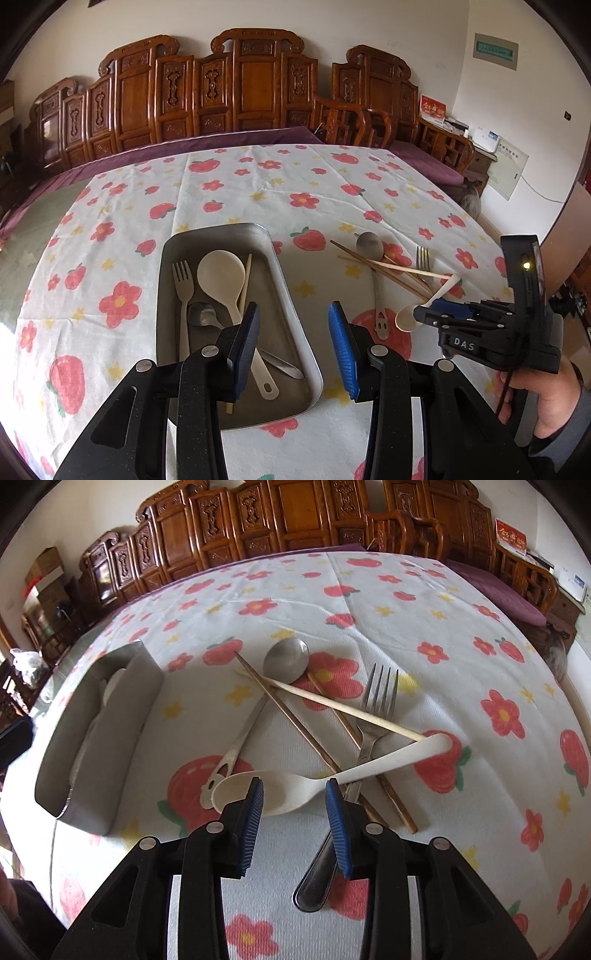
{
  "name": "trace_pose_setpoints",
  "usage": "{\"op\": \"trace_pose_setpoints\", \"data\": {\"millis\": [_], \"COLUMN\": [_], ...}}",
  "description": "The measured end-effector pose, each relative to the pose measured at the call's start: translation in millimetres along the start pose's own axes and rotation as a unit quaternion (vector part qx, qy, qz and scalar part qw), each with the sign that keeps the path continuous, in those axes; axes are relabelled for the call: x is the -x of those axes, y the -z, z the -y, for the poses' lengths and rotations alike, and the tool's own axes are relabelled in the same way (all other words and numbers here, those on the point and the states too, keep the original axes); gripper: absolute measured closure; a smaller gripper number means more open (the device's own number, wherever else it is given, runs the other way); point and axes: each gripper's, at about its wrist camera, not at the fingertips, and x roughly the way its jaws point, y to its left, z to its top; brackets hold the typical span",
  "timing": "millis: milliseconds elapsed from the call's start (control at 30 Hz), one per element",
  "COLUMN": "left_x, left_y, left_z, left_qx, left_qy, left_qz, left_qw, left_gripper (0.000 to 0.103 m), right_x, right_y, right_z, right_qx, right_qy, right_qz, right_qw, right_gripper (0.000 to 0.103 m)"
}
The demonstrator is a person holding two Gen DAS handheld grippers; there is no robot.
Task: Organize utensils
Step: 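Grasp the small white plastic spoon by its handle with the right gripper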
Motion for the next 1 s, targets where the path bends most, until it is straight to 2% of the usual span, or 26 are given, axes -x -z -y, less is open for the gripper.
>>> {"op": "trace_pose_setpoints", "data": {"millis": [300,367,567,833,933,1000], "left_x": [9,9,10,5,4,4], "left_y": [-4,-4,-3,5,8,8], "left_z": [-3,-3,0,12,20,25], "left_qx": [0.007,0.007,0.001,-0.011,-0.018,-0.019], "left_qy": [0.005,0.005,0.005,0.002,-0.001,-0.001], "left_qz": [0.012,0.013,0.012,0.006,0.007,0.011], "left_qw": [0.9999,0.9999,0.9999,0.9999,0.9998,0.9998], "left_gripper": [0.067,0.067,0.067,0.067,0.067,0.067], "right_x": [-7,-7,-3,22,32,33], "right_y": [2,2,5,8,6,6], "right_z": [-7,-6,-1,16,24,22], "right_qx": [0.003,0.003,0.002,0.013,0.005,0.008], "right_qy": [0.026,0.03,0.029,0.016,-0.015,-0.021], "right_qz": [-0.003,-0.003,-0.005,0.019,0.034,0.036], "right_qw": [1.0,1.0,1.0,1.0,0.999,0.999], "right_gripper": [0.066,0.083,0.103,0.103,0.103,0.103]}}
